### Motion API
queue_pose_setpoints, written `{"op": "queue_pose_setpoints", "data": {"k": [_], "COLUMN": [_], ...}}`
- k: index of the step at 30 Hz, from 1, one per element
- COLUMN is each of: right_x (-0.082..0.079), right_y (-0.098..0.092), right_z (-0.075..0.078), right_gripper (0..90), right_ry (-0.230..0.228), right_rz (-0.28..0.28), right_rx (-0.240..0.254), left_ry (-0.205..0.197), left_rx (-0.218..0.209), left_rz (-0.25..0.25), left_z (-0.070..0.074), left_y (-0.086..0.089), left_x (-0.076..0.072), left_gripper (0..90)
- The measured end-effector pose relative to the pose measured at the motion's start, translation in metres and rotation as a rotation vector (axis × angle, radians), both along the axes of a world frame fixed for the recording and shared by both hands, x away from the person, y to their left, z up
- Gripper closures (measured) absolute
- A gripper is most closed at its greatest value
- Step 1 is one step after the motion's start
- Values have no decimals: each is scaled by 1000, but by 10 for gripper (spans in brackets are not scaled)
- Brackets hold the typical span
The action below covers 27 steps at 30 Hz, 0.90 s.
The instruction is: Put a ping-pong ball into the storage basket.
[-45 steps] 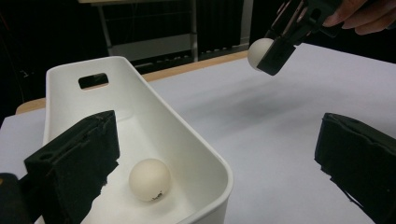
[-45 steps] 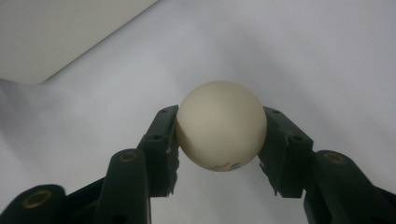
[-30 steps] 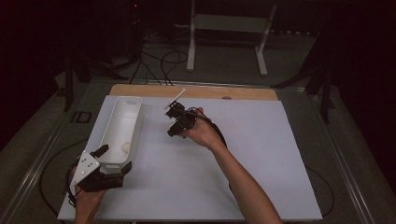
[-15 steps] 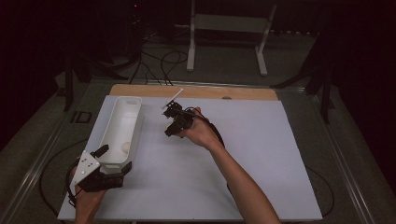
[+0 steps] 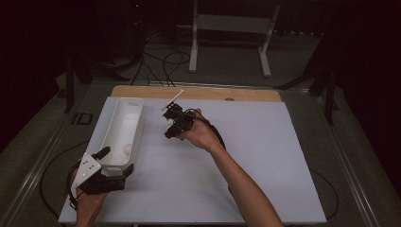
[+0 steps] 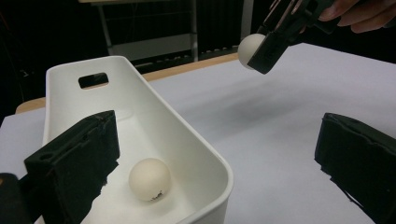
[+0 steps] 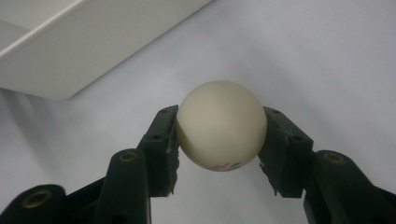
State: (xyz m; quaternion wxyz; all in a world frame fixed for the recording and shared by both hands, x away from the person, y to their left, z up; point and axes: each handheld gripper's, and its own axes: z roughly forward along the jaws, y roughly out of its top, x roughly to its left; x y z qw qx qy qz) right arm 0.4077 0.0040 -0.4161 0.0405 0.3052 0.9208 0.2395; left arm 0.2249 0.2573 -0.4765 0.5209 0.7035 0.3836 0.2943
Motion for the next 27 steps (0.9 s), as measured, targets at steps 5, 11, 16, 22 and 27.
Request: {"op": "queue_pose_setpoints", "data": {"k": [5, 11, 16, 22, 27], "right_x": [0, -1, -1, -2, -2], "right_y": [2, 5, 7, 9, 11], "right_z": [1, 2, 2, 2, 3], "right_gripper": [503, 503, 503, 504, 504], "right_ry": [-6, -1, -1, -3, -4], "right_rz": [6, 7, 13, 16, 20], "right_rx": [5, 9, 13, 22, 28], "left_ry": [-1, -2, -1, -1, -1], "left_rx": [-1, -3, -2, -2, -3], "left_rz": [0, 1, 2, 1, 2], "left_z": [0, 0, 0, 0, 0], "left_y": [0, 1, 1, 1, 1], "left_x": [0, 0, 0, 0, 0], "left_gripper": [6, 6, 6, 6, 6]}}
